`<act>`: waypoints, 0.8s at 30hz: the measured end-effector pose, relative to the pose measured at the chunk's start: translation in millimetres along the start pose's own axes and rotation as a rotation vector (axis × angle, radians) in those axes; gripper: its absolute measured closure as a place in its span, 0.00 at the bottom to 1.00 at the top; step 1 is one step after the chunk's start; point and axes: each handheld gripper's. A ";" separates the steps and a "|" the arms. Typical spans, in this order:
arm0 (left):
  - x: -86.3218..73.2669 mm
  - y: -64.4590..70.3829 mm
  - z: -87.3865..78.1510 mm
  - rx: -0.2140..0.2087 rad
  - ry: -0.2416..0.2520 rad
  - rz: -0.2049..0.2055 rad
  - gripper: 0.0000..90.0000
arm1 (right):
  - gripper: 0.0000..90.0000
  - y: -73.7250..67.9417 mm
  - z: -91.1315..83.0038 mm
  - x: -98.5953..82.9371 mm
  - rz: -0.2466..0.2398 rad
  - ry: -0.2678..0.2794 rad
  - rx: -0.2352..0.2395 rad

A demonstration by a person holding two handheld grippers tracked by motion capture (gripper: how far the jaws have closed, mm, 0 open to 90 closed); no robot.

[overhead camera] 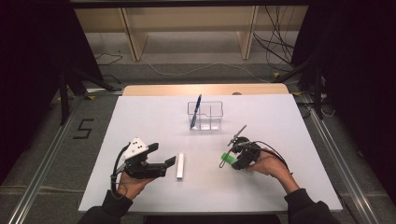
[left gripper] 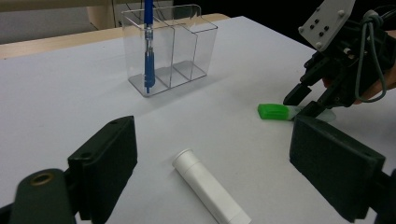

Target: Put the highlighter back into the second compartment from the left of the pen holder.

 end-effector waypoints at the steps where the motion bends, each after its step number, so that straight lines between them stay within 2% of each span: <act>1: -0.1 0.0 0.0 0.000 -0.001 0.000 0.16 | 0.66 -0.2 0.1 0.5 -0.003 -0.004 -0.001; 11: 0.6 -0.9 -1.5 0.005 0.003 0.003 0.16 | 0.73 -4.2 1.5 5.3 -0.031 -0.026 -0.006; 20: 0.7 -1.1 -1.9 0.011 0.004 0.001 0.16 | 0.74 -8.0 1.6 7.2 -0.065 -0.036 -0.020; 24: 1.0 -1.3 -2.2 0.012 0.005 0.004 0.16 | 0.74 -8.1 -1.1 6.8 -0.081 -0.010 -0.020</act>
Point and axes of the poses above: each handheld gripper's, and its own axes: z roughly forward along the jaws, x roughly out of its top, y roughly to its right, and after that the axes turned 15 degrees about y, right-handed
